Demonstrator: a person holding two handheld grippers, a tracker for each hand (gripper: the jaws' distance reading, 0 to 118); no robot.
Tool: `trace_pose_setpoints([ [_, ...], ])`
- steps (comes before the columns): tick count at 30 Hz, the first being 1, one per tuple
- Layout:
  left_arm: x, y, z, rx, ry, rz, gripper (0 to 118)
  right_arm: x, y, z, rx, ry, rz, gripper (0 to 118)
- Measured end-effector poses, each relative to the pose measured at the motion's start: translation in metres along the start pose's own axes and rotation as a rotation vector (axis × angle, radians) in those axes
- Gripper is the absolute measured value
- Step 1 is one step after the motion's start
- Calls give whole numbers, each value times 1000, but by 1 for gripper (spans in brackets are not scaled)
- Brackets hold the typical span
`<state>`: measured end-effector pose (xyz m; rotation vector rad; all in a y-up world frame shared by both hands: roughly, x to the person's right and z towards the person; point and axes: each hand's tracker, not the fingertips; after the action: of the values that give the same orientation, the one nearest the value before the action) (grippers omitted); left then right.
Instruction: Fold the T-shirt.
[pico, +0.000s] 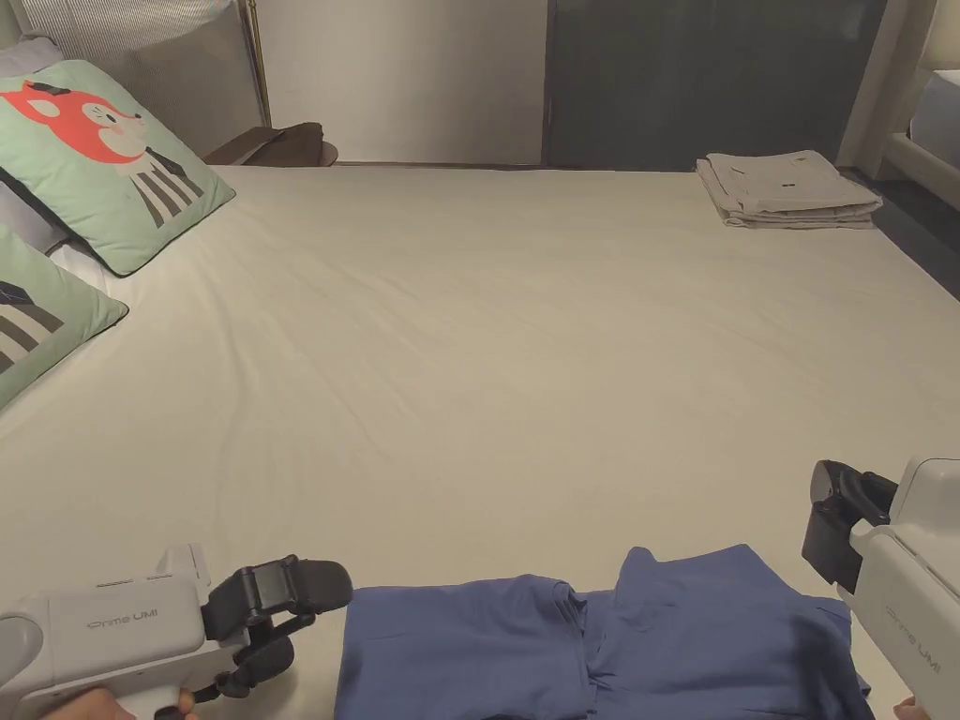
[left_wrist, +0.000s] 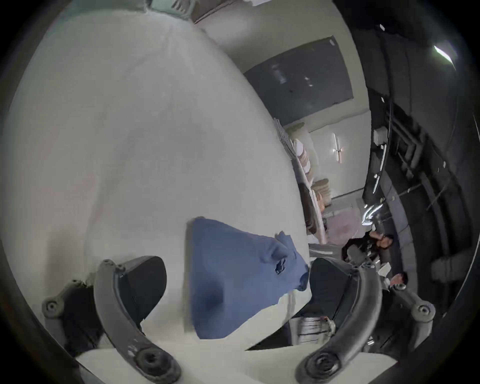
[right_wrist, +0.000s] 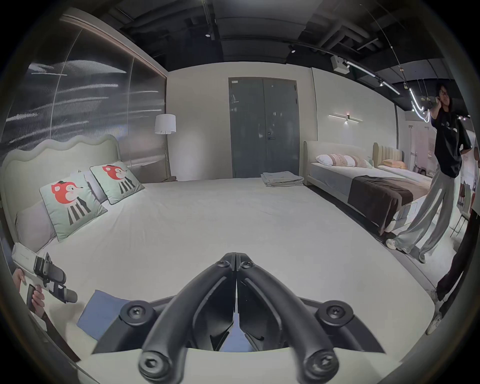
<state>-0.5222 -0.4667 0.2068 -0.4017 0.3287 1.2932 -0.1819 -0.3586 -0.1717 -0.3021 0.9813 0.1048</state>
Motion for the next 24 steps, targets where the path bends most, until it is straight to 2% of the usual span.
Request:
trace_pose_setpoints([
  [3, -17, 3, -13, -67, -64, 108, 110, -1, 1, -2, -2, 2, 2, 0],
  [4, 0, -10, -16, -76, -78, 117, 110, -2, 1, -2, -2, 2, 5, 0],
  [7, -3, -17, -37, -124, -90, 132, 110, -5, 2, -1, -1, 5, 11, 0],
  [12, -4, -25, -66, -165, -123, 142, 93, 4, 0, -5, -1, -2, 14, 0],
  [14, 2, -28, -73, -179, -90, 110, 70, 3, 2, -3, -1, -7, 13, 0],
  [15, 5, -30, -75, -181, -48, 77, 52, 3, 2, -3, 0, -8, 13, 0],
  [16, 14, -21, -68, -175, -2, 55, 22, 4, 2, -3, 1, -9, 12, 0],
  [17, 14, -21, -68, -172, 43, 50, 15, 1, 3, -1, 2, -10, 13, 0],
  [20, 7, -20, -63, -179, 1, 107, 12, 1, 3, -1, 2, -13, 12, 0],
  [24, 11, -18, -39, -135, 32, 109, 8, 1, 5, 0, 3, -15, 10, 0],
])
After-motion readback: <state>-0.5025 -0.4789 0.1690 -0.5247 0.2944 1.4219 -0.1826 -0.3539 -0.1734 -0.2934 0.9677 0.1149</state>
